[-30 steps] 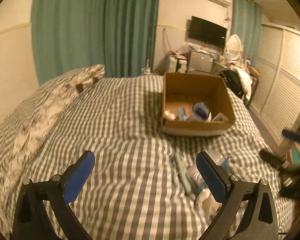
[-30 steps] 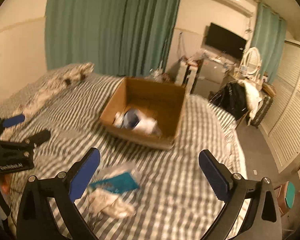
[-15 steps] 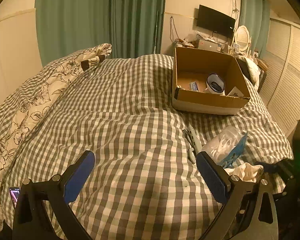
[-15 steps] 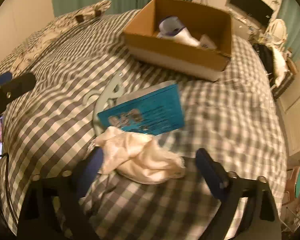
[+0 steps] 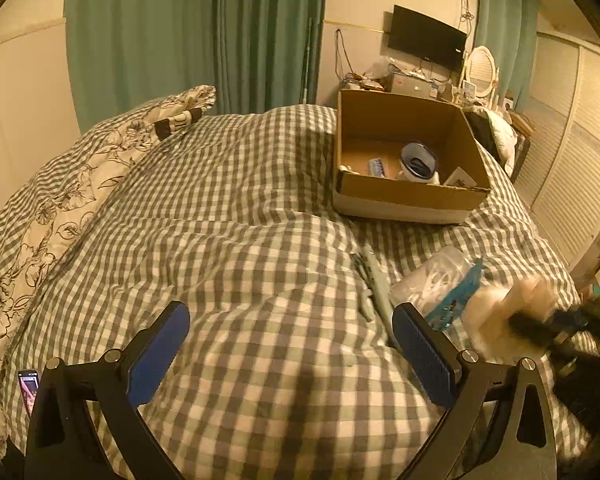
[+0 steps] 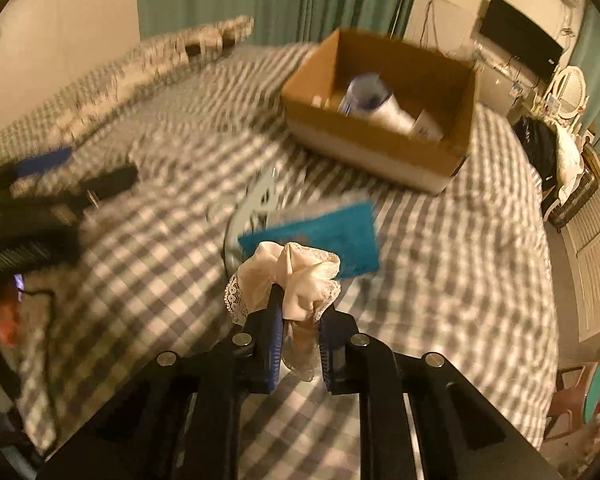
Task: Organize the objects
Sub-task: 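Grasp the lace cloth with the right gripper while the left grasps the teal card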
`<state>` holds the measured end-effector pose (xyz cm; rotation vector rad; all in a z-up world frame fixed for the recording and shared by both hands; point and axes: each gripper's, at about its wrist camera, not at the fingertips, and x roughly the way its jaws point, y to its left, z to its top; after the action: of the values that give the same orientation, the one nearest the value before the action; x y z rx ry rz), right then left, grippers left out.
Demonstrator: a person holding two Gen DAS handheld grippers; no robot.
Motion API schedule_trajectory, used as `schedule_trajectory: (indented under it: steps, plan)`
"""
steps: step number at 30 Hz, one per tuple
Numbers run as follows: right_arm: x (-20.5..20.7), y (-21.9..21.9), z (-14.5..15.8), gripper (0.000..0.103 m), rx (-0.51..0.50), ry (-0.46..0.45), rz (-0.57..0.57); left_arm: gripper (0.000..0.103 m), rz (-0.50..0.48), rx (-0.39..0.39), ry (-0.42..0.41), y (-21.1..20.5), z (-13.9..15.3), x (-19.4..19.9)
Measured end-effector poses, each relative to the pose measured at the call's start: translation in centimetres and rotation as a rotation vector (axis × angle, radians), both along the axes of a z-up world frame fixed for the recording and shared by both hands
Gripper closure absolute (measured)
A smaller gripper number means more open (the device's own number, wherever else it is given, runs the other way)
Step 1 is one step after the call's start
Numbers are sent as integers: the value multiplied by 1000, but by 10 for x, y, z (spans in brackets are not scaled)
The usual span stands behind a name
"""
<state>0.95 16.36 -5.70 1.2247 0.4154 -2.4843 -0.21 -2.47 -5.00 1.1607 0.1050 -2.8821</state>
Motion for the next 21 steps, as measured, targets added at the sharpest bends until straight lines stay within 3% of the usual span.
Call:
schedule_trajectory:
  steps: [5, 8, 13, 21]
  plan:
    - [0, 23, 38, 88, -32, 94, -50, 0, -31, 7, -11, 20, -1, -7]
    - [-6, 39, 45, 88, -32, 121, -103, 0, -62, 16, -21, 34, -4, -14]
    - [-20, 66, 36, 88, -54, 97, -162, 0, -127, 5, -57, 63, -15, -36]
    - [-30, 90, 17, 88, -85, 57, -184, 1, -282, -35, -190, 111, -42, -65]
